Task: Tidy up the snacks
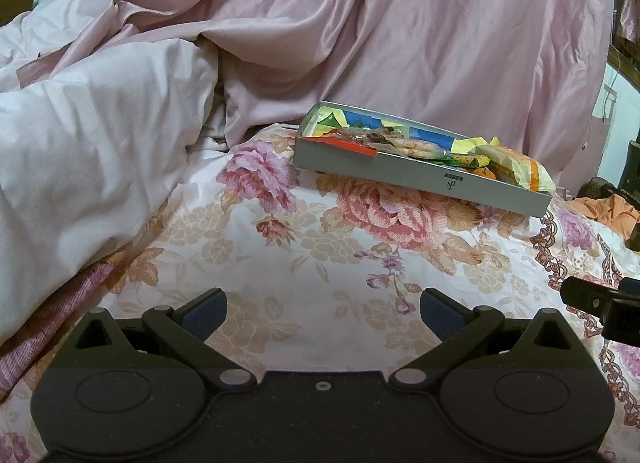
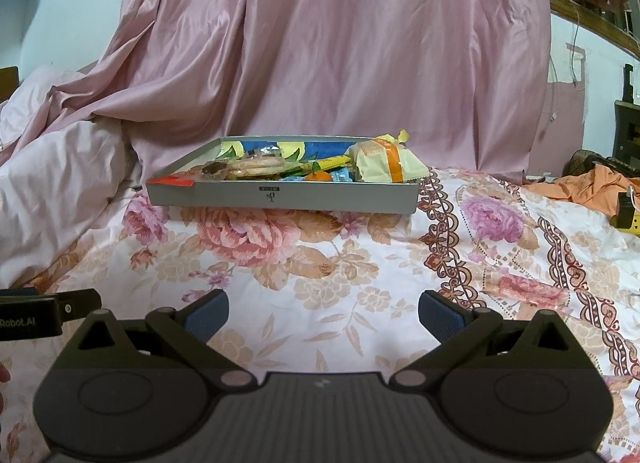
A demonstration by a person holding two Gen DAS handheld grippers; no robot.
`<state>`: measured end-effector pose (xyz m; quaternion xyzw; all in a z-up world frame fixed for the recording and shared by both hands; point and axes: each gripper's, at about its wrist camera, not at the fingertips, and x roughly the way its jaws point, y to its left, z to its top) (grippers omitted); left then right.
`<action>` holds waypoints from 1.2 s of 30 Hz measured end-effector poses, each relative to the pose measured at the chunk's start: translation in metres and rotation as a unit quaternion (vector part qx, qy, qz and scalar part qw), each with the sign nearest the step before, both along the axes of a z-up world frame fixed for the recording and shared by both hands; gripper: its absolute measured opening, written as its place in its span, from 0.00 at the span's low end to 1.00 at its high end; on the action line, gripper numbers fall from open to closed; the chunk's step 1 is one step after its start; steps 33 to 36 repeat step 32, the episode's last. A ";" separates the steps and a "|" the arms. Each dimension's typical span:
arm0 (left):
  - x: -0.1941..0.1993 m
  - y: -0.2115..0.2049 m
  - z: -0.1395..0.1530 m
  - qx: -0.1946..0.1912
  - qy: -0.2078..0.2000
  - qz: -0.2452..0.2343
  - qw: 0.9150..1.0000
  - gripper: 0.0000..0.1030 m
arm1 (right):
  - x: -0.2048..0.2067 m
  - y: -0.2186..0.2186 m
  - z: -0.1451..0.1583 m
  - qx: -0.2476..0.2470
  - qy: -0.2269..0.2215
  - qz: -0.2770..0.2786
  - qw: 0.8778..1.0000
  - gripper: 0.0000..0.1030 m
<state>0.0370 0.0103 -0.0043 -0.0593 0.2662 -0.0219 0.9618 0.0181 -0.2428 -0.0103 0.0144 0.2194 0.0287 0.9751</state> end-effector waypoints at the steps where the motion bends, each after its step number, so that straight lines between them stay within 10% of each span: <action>1: 0.000 0.000 0.000 -0.002 0.001 0.000 1.000 0.99 | 0.000 0.000 0.000 0.000 0.000 0.000 1.000 1.00; 36: 0.000 -0.006 0.008 0.025 0.005 0.003 1.000 0.99 | -0.001 0.002 -0.002 -0.001 0.006 0.007 1.000 1.00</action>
